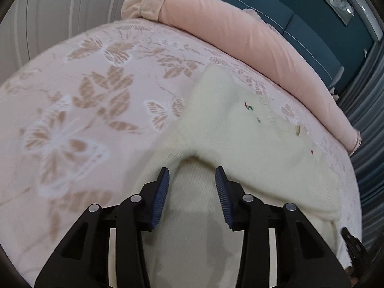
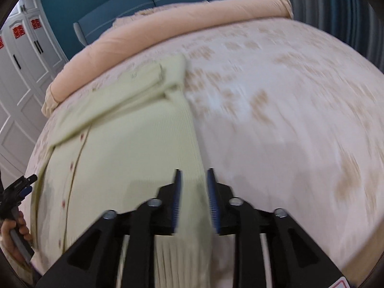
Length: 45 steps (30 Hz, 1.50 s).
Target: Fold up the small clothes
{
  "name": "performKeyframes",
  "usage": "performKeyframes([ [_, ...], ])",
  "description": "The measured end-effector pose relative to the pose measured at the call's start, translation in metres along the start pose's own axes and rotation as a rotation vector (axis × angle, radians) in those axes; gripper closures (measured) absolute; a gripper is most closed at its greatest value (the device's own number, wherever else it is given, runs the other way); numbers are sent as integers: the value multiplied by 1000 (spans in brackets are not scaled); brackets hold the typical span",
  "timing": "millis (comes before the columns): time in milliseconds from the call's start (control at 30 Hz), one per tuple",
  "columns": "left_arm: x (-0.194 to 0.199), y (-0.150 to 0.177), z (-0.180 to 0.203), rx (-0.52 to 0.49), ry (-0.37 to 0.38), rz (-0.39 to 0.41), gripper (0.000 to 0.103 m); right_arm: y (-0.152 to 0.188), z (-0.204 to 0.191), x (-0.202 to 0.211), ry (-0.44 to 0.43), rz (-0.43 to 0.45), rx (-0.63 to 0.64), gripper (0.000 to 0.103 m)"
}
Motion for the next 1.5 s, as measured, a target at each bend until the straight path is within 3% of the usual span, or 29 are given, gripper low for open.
performKeyframes([
  [100,29,21,-4,-77,-75,10,44,29,-1,17,-5,-18,11,62],
  [133,39,29,-8,-99,-104,7,43,37,-1,21,-4,-25,14,57],
  [267,69,69,-23,-151,-137,-62,43,64,-7,28,-22,-58,17,57],
  [400,107,108,-25,-172,-109,-109,42,75,-17,38,-12,-31,48,55],
  [467,125,126,-16,-183,-71,-116,39,75,-18,44,-25,-21,38,55],
  [533,133,139,-7,-184,-47,-122,27,78,-17,51,-28,-12,36,54],
  [600,133,150,2,-206,-47,-127,26,81,-15,52,-16,-14,40,53],
  [667,125,153,1,-244,-110,-113,26,81,-11,49,-8,-25,24,51],
  [700,118,154,-6,-257,-181,-114,28,80,-9,46,-5,-28,13,50],
  [733,111,153,-17,-247,-231,-124,35,78,-6,42,2,-30,-6,49],
  [800,109,143,-44,-182,-269,-100,35,75,0,34,17,-43,-38,47],
  [867,115,129,-78,-125,-380,-64,35,74,4,23,27,-66,-67,47],
  [967,112,123,-101,-54,-314,-87,28,75,7,13,31,-84,-87,45],
  [1067,114,123,-93,-112,-334,-88,28,74,0,9,21,-75,-65,37],
  [1500,129,142,-83,-72,-259,-130,29,75,-17,2,12,-46,-9,34],
])
Point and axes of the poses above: each gripper's, at about its wrist camera, not at the fingertips, and x roughly against the way its jaws point, z to its right, y to its underside, the point moved 7 cm from there along -x, roughly the way its jaws point, and after that the axes turned 6 degrees about -x, right-handed, at the moved point
